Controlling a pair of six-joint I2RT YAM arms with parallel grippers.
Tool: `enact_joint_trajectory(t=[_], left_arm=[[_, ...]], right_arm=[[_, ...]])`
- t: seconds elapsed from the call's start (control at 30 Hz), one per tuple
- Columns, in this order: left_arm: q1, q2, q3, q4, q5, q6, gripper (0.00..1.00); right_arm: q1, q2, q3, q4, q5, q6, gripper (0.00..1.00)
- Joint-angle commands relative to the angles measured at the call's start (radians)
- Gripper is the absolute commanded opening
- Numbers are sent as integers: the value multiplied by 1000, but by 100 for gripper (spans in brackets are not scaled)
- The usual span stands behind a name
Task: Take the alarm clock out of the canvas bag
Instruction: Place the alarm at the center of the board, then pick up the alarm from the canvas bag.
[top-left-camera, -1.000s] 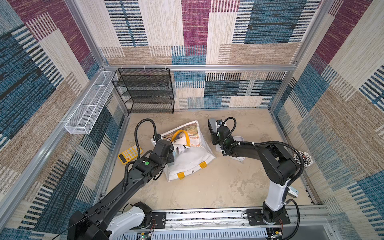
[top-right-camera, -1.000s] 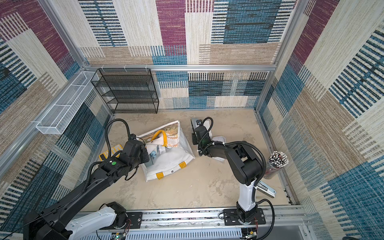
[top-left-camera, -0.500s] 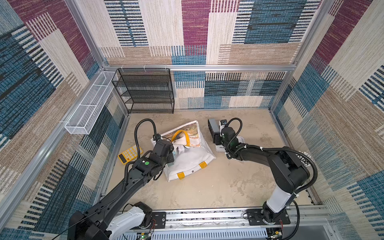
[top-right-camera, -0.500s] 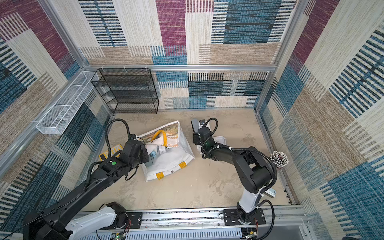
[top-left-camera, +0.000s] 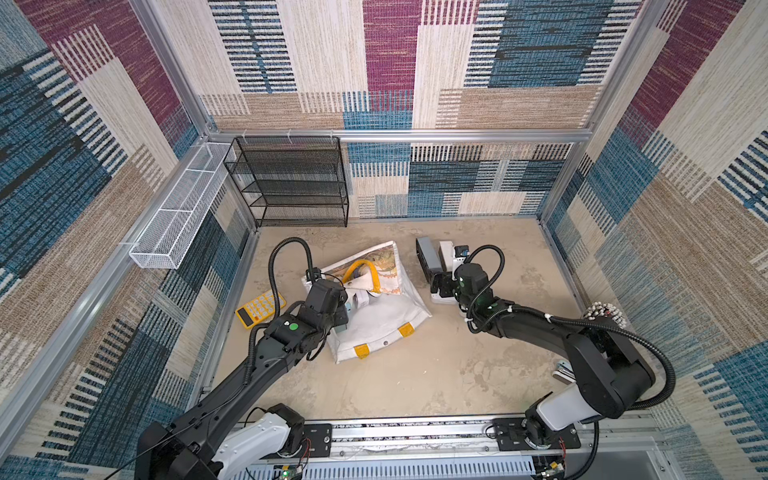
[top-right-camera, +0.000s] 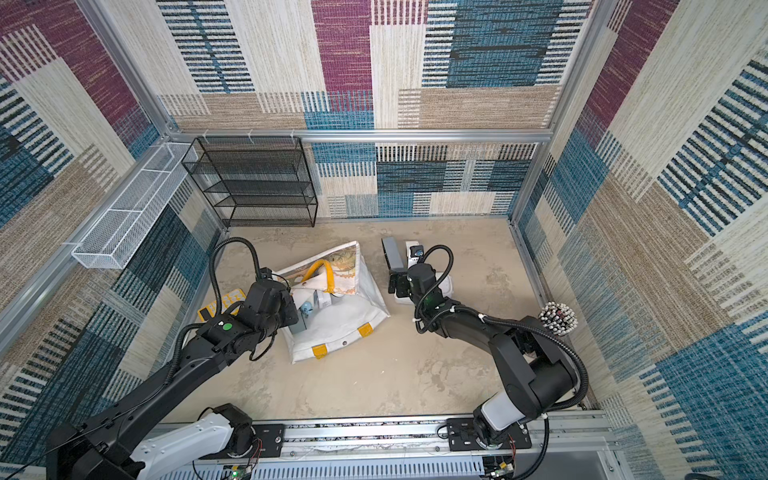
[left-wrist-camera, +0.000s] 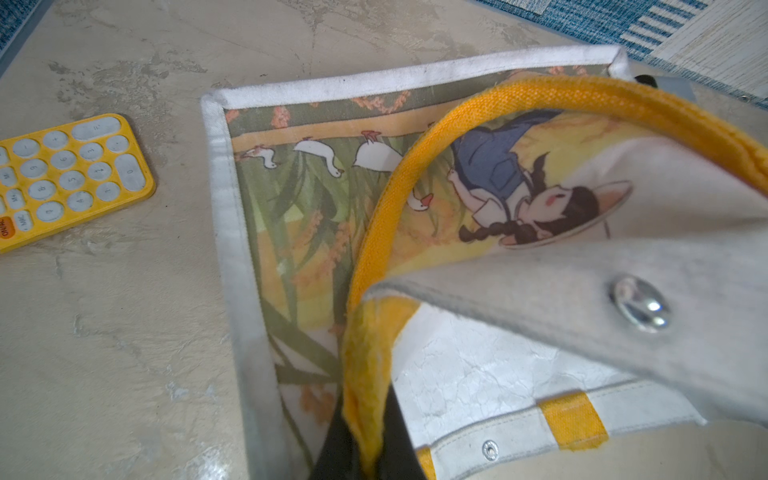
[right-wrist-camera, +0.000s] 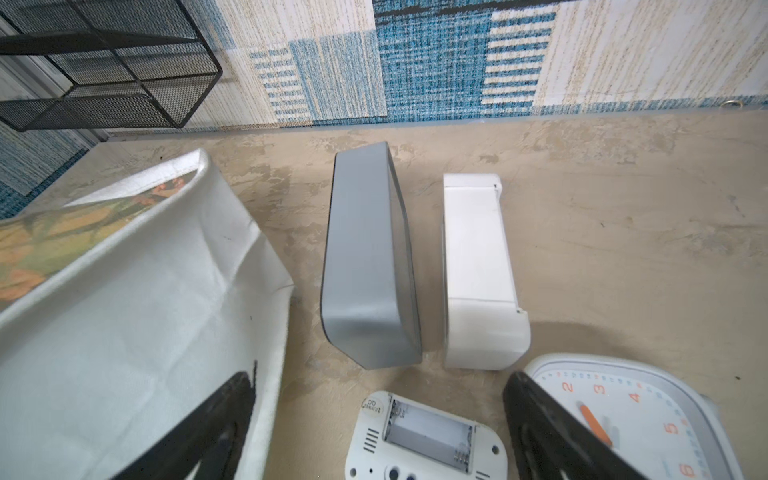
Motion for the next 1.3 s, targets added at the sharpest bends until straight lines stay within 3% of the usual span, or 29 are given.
enact_joint_trajectory(t=[0.0,0.4,1.27], left_arm=[[2,-6,2,-19,-23,3,0],[2,-10,3,-18,-17,-5,0],[2,-11,2,-14,-13,-11,0]], right_arm=[[1,-39,-21,33,-26,41,99],[27,-230,-158,51,-60,108,100],[347,-449,-301,52,148,205,92]])
